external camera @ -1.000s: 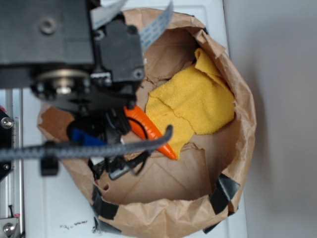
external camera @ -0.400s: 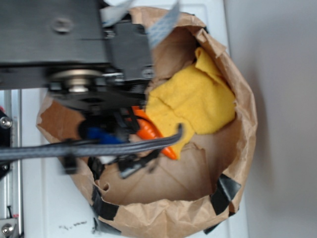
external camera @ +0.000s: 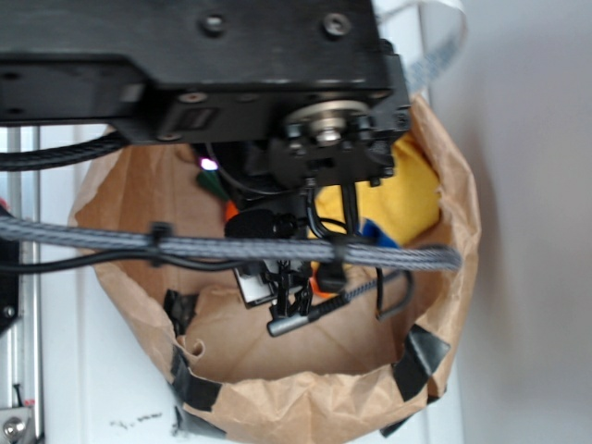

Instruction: Grab the carrot.

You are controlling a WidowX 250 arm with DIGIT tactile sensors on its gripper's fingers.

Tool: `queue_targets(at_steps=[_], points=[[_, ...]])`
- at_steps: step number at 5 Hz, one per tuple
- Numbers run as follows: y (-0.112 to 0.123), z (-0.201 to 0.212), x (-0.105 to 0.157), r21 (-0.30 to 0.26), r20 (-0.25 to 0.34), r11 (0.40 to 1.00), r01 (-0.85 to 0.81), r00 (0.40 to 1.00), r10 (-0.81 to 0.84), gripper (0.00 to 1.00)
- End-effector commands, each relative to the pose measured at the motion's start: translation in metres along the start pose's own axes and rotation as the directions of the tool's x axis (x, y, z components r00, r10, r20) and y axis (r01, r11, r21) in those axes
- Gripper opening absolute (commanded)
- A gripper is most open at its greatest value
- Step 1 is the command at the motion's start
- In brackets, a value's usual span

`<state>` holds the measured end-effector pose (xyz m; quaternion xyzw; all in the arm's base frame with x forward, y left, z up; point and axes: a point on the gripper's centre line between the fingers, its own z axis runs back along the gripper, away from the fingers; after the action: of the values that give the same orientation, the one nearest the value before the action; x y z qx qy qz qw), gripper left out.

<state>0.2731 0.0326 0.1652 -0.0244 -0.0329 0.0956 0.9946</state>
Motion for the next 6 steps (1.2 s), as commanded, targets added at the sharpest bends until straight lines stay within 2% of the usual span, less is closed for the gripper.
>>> queue_targets(at_steps=[1,3,4,5,6], points=[[0.020,0.026,-0.016,-0.095,0.189,0.935,0.343,0.928,-0.321,1.00],[0.020,0.026,-0.016,-0.095,0.189,0.935,0.343,0.928,-0.321,1.00],[0.020,0.017,-0.020,-0.092,0.235,0.856,0.509,0.846,-0.478,1.00],[0.011,-0.005,0.018,-0.005,0.189,0.773,0.635,0.760,-0.622,1.00],[0.008,-0.026,0.055,-0.018,0.179,0.706,0.708,0.697,-0.695,1.00]])
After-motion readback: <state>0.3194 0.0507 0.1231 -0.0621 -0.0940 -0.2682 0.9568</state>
